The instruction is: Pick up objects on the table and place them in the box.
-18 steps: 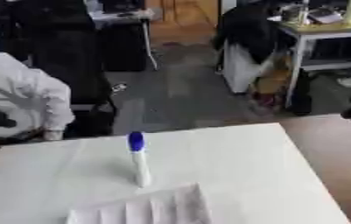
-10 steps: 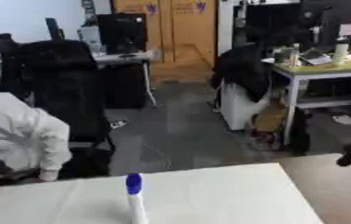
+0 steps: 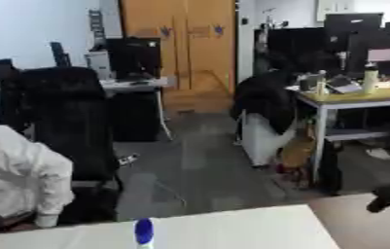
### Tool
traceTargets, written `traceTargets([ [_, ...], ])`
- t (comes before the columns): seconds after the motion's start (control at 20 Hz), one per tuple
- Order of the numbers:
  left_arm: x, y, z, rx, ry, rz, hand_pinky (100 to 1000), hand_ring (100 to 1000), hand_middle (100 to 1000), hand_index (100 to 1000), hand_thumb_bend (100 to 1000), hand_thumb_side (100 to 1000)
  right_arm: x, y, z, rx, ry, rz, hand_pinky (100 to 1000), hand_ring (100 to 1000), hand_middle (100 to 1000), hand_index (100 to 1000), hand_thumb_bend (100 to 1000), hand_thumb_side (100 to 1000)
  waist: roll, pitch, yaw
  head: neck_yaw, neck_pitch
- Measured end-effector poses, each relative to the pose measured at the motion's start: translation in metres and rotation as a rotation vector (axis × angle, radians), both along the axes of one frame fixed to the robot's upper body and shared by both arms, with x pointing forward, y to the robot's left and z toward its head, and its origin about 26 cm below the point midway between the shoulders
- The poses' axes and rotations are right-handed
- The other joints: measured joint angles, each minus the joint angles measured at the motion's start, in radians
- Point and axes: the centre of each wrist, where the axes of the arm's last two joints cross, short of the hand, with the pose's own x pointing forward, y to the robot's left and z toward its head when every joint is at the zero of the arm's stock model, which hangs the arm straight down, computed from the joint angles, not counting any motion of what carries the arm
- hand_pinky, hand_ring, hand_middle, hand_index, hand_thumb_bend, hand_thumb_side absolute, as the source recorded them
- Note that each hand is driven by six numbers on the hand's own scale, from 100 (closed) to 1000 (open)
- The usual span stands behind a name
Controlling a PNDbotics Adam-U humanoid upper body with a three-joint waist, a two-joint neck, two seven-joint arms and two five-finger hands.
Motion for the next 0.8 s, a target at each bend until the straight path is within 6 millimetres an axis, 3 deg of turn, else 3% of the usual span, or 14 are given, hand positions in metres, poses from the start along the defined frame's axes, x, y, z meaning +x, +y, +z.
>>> traceTargets([
  [0.2, 0.000, 0.000, 0.000, -0.001, 0.000, 0.001, 575, 557, 709, 861, 601, 976, 0.000, 0.000, 0.001, -0.010, 0.031, -0.012, 427, 567, 463, 670, 100, 920, 0.000, 0.000, 0.007, 0.001, 0.100],
  [0.4, 0.000, 0.002, -0.001, 0.002, 0.001, 0.006, 574, 556, 708, 861, 601, 976, 0.001, 0.002, 0.009, -0.076, 0.080, -0.032, 428, 575, 459, 681, 100, 911, 0.000, 0.000, 0.011, 0.001, 0.165],
  [0.8, -0.001, 0.004, -0.001, 0.004, 0.001, 0.014, 571, 552, 706, 861, 601, 977, 0.002, 0.004, 0.034, -0.324, 0.160, -0.134, 460, 625, 497, 733, 117, 937, 0.000, 0.008, 0.016, 0.000, 0.214],
])
